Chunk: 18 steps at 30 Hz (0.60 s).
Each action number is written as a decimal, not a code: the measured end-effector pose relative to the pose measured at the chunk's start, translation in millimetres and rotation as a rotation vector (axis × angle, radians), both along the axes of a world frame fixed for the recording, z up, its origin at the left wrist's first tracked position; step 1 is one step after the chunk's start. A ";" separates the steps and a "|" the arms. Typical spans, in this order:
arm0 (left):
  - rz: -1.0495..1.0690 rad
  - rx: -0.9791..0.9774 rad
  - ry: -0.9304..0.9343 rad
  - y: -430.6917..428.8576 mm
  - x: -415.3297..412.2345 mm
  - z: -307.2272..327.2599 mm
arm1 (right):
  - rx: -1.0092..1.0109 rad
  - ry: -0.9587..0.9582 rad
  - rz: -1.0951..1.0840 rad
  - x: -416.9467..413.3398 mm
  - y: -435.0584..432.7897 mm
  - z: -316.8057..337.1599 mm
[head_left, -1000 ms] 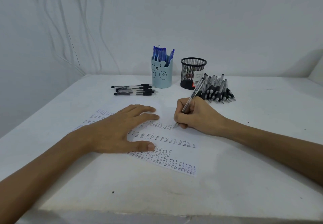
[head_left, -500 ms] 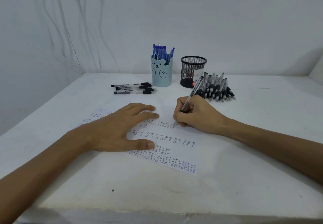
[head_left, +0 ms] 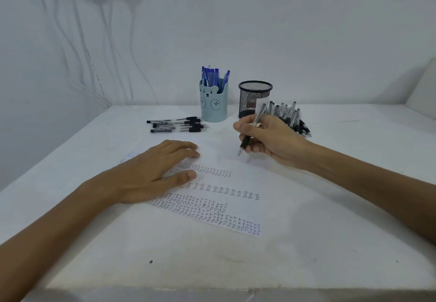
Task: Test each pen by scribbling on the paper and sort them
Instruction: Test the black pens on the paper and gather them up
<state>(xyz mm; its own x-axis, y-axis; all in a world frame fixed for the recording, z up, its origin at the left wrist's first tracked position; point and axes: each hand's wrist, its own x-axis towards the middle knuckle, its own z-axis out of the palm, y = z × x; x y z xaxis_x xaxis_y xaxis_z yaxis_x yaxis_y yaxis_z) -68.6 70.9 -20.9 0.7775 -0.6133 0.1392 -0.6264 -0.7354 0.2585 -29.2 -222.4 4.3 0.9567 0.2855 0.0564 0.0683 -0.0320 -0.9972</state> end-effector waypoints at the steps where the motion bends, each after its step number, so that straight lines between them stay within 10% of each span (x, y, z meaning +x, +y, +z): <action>1: 0.011 -0.008 0.004 1.4 0.9 -0.3 | 0.029 0.022 -0.027 -0.1 0.8 1.3; 10: 0.067 -0.056 0.052 7.6 4.0 -1.9 | 0.128 0.057 -0.131 9.5 -13.2 14.2; 18: 0.062 -0.068 0.054 7.0 3.9 -1.7 | -0.245 -0.123 -0.351 34.7 -38.3 21.4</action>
<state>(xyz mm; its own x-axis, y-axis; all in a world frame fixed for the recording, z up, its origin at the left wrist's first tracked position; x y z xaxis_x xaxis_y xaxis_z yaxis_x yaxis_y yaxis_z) -64.7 77.9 -22.7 0.8210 -0.5545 0.1359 -0.5642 -0.7518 0.3413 5.5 -260.7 25.7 0.9885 -0.0363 0.1469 0.1288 -0.3085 -0.9425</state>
